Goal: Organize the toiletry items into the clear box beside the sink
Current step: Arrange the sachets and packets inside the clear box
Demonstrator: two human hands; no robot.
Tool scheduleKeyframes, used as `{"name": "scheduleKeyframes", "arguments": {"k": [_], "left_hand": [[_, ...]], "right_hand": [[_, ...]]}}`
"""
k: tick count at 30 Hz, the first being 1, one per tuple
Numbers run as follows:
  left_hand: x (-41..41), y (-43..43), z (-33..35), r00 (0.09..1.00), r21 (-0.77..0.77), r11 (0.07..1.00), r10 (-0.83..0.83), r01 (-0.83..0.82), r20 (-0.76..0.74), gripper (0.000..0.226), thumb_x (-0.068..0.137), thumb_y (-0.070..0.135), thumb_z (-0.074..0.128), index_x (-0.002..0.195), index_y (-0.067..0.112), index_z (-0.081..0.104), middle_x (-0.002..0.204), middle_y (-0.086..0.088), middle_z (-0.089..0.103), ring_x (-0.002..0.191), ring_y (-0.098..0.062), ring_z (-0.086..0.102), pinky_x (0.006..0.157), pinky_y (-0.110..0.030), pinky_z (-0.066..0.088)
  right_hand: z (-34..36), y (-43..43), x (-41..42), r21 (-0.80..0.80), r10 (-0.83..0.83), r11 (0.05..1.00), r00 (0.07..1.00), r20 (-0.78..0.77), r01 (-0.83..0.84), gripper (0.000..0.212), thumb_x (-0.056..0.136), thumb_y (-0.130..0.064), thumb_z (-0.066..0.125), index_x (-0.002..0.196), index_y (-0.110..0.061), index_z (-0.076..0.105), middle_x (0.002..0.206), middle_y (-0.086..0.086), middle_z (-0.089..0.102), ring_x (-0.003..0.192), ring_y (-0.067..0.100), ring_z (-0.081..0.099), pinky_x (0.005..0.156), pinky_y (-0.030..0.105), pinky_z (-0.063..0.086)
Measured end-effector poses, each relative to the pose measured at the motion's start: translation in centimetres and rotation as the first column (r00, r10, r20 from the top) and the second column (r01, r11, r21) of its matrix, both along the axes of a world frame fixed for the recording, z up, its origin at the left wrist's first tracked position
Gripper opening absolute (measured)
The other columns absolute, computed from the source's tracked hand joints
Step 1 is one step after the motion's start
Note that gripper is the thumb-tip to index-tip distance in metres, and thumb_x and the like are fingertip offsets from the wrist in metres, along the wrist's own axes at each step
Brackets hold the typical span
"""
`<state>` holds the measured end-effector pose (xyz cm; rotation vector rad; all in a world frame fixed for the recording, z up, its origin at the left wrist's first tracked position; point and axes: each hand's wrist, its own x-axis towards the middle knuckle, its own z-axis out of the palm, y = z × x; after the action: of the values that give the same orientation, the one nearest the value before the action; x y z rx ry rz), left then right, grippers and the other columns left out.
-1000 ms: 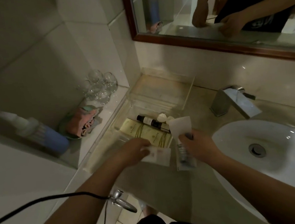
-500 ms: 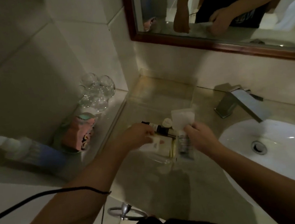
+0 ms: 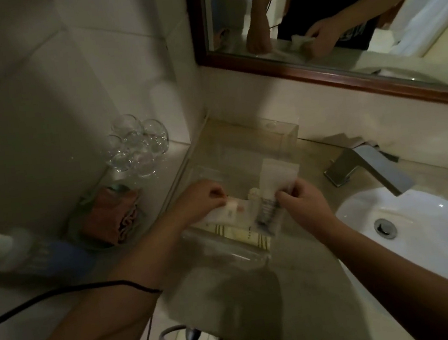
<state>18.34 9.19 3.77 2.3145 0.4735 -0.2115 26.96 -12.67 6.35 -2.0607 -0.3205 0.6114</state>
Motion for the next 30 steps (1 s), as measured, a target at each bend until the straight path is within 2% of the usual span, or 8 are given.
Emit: {"name": "scheduleKeyframes", "arguments": {"k": [6, 10, 12, 15, 19, 21, 26, 30], "left_hand": [[0.6, 4.9, 1.0, 0.997, 0.147, 0.986, 0.082, -0.082, 0.009, 0.022, 0.090, 0.016, 0.058, 0.108, 0.011, 0.069, 0.111, -0.008, 0.066, 0.105, -0.023, 0.059, 0.083, -0.025, 0.037], [0.7, 6.3, 0.9, 0.998, 0.195, 0.979, 0.067, -0.064, -0.008, 0.020, 0.090, 0.019, 0.055, 0.104, 0.014, 0.069, 0.109, -0.010, 0.067, 0.099, -0.025, 0.061, 0.080, -0.028, 0.042], [0.6, 6.6, 0.9, 0.997, 0.206, 0.976, 0.074, -0.067, -0.026, 0.020, 0.091, 0.018, 0.054, 0.104, 0.013, 0.068, 0.109, -0.010, 0.066, 0.098, -0.025, 0.061, 0.079, -0.029, 0.043], [0.2, 7.4, 0.9, 0.991, 0.207, 0.972, 0.124, -0.113, -0.041, 0.022, 0.092, 0.020, 0.054, 0.107, 0.013, 0.068, 0.111, -0.011, 0.066, 0.099, -0.025, 0.061, 0.084, -0.033, 0.047], [-0.4, 8.7, 0.7, 0.985, 0.213, 0.964, 0.171, -0.160, -0.033, 0.022, 0.091, 0.016, 0.054, 0.107, 0.009, 0.069, 0.110, -0.012, 0.067, 0.102, -0.026, 0.061, 0.083, -0.029, 0.043], [-0.6, 9.1, 0.6, 0.982, 0.215, 0.960, 0.187, -0.178, -0.022, 0.020, 0.090, 0.016, 0.055, 0.103, 0.009, 0.069, 0.108, -0.013, 0.068, 0.100, -0.025, 0.061, 0.080, -0.027, 0.041], [-0.9, 9.7, 0.6, 0.970, 0.216, 0.948, 0.244, -0.234, -0.019, 0.020, 0.089, 0.016, 0.055, 0.102, 0.011, 0.070, 0.108, -0.010, 0.068, 0.101, -0.024, 0.060, 0.080, -0.025, 0.037], [-1.4, 10.0, 0.1, 0.951, 0.179, 0.938, 0.307, -0.297, -0.034, 0.019, 0.089, 0.015, 0.055, 0.099, 0.014, 0.070, 0.106, -0.008, 0.067, 0.099, -0.022, 0.061, 0.081, -0.030, 0.042]], "right_hand": [[1.7, 2.1, 1.5, 0.215, 0.115, 0.973, 0.984, -0.137, -0.084, 0.017, 0.087, -0.003, 0.064, 0.091, -0.019, 0.066, 0.098, 0.002, 0.071, 0.080, 0.009, 0.069, 0.065, 0.022, 0.052], [1.3, 3.5, 3.0, 0.362, 0.231, 0.926, 0.923, -0.308, -0.111, 0.019, 0.085, 0.011, 0.052, 0.079, -0.004, 0.061, 0.103, 0.015, 0.066, 0.105, 0.026, 0.063, 0.076, 0.032, 0.054], [0.8, 4.0, 3.6, 0.462, 0.306, 0.883, 0.851, -0.426, -0.085, 0.010, 0.079, 0.000, 0.048, 0.080, -0.001, 0.058, 0.101, 0.019, 0.063, 0.103, 0.029, 0.061, 0.077, 0.033, 0.053], [0.0, 4.9, 4.4, 0.527, 0.352, 0.850, 0.745, -0.567, -0.001, 0.028, 0.080, -0.025, 0.046, 0.084, 0.000, 0.056, 0.098, 0.020, 0.060, 0.101, 0.030, 0.059, 0.085, 0.037, 0.047], [-0.9, 6.8, 5.3, 0.383, 0.395, 0.899, 0.774, -0.495, -0.214, 0.007, 0.080, -0.008, 0.050, 0.076, -0.006, 0.055, 0.094, 0.013, 0.063, 0.087, 0.022, 0.061, 0.070, 0.031, 0.052], [-1.1, 7.6, 5.9, 0.292, 0.466, 0.882, 0.769, -0.437, -0.369, 0.016, 0.079, 0.006, 0.049, 0.079, -0.009, 0.056, 0.098, 0.012, 0.065, 0.087, 0.023, 0.061, 0.065, 0.028, 0.054], [-2.1, 9.4, 7.6, 0.086, 0.608, 0.783, 0.728, -0.317, -0.616, 0.032, 0.089, -0.003, 0.057, 0.099, -0.030, 0.071, 0.119, -0.002, 0.068, 0.107, 0.019, 0.065, 0.095, 0.042, 0.053], [-3.1, 10.5, 7.7, 0.002, 0.594, 0.787, 0.755, -0.277, -0.617, 0.031, 0.092, -0.008, 0.059, 0.104, -0.034, 0.070, 0.117, -0.007, 0.067, 0.104, 0.015, 0.067, 0.096, 0.039, 0.053]]}}
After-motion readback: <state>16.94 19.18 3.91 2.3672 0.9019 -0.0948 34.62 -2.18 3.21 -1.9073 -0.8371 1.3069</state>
